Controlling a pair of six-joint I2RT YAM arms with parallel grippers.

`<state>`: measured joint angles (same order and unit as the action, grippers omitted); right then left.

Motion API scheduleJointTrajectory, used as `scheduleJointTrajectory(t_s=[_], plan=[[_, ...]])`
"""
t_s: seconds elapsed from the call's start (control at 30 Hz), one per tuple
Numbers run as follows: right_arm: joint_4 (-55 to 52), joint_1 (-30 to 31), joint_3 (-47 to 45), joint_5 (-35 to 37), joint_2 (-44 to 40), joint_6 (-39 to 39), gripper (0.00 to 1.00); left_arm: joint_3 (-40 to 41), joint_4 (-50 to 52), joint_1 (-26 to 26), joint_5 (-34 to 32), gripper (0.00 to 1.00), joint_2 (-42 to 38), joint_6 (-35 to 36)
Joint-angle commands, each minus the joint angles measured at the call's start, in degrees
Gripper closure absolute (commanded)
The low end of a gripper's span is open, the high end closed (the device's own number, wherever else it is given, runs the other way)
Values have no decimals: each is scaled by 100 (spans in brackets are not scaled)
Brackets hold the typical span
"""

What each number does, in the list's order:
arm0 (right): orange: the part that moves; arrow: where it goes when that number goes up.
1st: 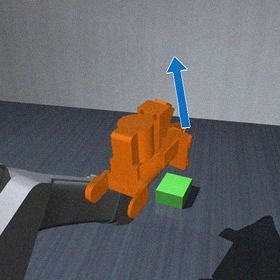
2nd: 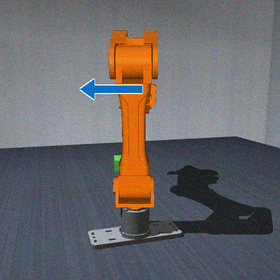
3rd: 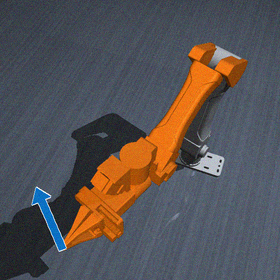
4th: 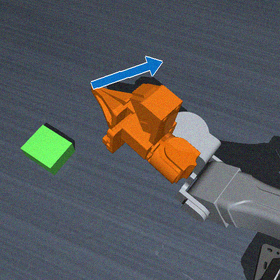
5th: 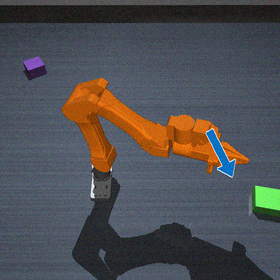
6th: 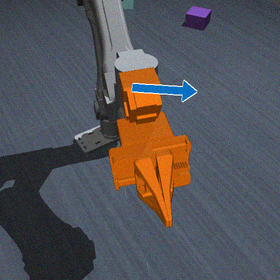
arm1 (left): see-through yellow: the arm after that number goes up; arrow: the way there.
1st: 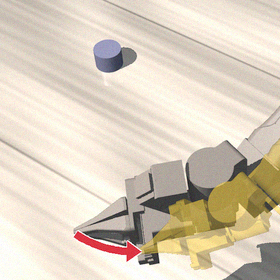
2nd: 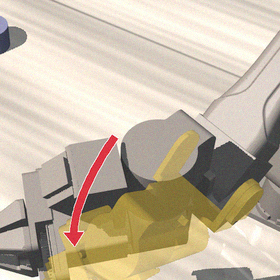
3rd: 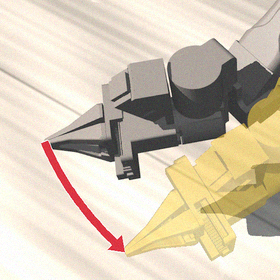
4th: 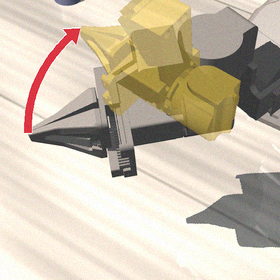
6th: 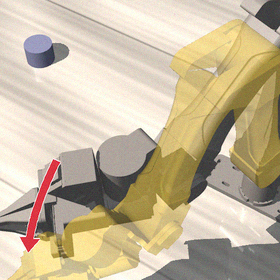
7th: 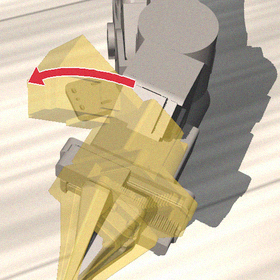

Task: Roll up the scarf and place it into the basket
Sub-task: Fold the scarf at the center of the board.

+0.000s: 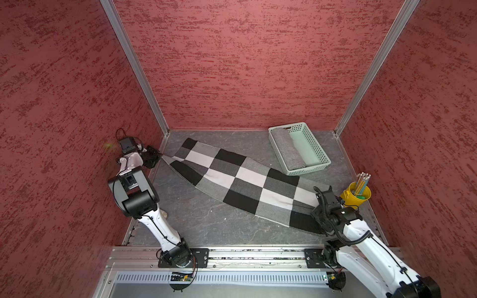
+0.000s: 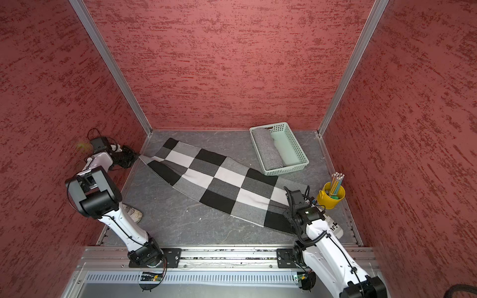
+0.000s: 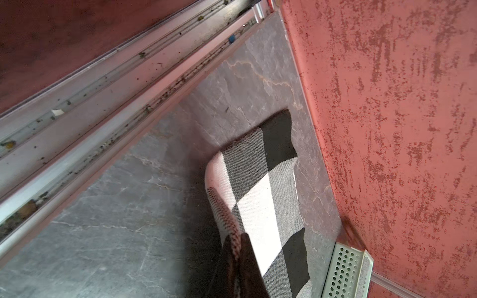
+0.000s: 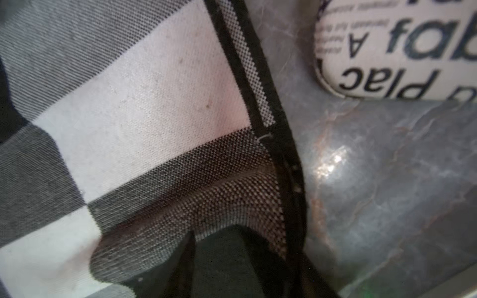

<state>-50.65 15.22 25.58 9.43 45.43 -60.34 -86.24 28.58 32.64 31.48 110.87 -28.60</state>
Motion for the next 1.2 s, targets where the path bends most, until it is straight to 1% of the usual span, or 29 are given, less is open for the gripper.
scheduleJointTrajectory(t_s=[0.0, 0.07, 0.17, 0.23, 0.3, 0.37, 0.4, 0.47, 0.63, 0.7, 0.8, 0.9, 0.97, 1.03, 1.1, 1.17], plan=[[-203, 140, 721, 459, 37, 5, 36, -365, -55, -257, -51, 100, -445, 203], [-233, 242, 1161, 566, 260, 234, 34, -548, 156, -490, -88, 100, -561, 335], [-118, 442, 1760, 766, 664, 594, 29, -788, 486, -1065, -125, 100, -768, 608], [142, 464, 2092, 779, 904, 907, 27, -803, 607, -1577, -68, 100, -906, 764], [195, 464, 2456, 852, 1229, 1213, 22, -699, 636, -2184, -53, 100, -1028, 831], [17, 463, 2738, 1023, 1556, 1343, 17, -521, 523, -2731, 91, 100, -1076, 755], [33, 464, 2759, 1050, 1616, 1414, 17, -405, 437, -3019, 221, 100, -1098, 674], [291, 464, 2740, 940, 1593, 1542, 19, -106, 123, -3566, 375, 100, -1171, 489], [636, 455, 3096, 830, 1704, 1882, 25, 270, -92, -5079, 364, 100, -1267, 236], [775, 455, 3225, 619, 1815, 2070, 26, 496, -117, -5577, 352, 100, -1325, 97], [1132, 455, 3147, 74, 1946, 2200, 30, 1042, -387, -6104, 370, 100, -1493, -204], [1724, 521, 2845, -461, 2118, 2164, 36, 1728, -887, -6525, 254, 100, -1551, -525], [1995, 816, 2754, -392, 2404, 2077, 36, 2379, -1534, -6639, 263, 100, -1450, -1006], [2201, 1080, 2724, -376, 2732, 2002, 37, 2944, -2163, -6569, 271, 100, -1298, -1467], [2299, 1274, 2728, -371, 3085, 1943, 40, 3371, -2516, -6410, 127, 100, -1173, -1762], [2301, 1467, 2729, -275, 3336, 1913, 40, 3775, -2794, -6123, 13, 100, -1087, -2056]])
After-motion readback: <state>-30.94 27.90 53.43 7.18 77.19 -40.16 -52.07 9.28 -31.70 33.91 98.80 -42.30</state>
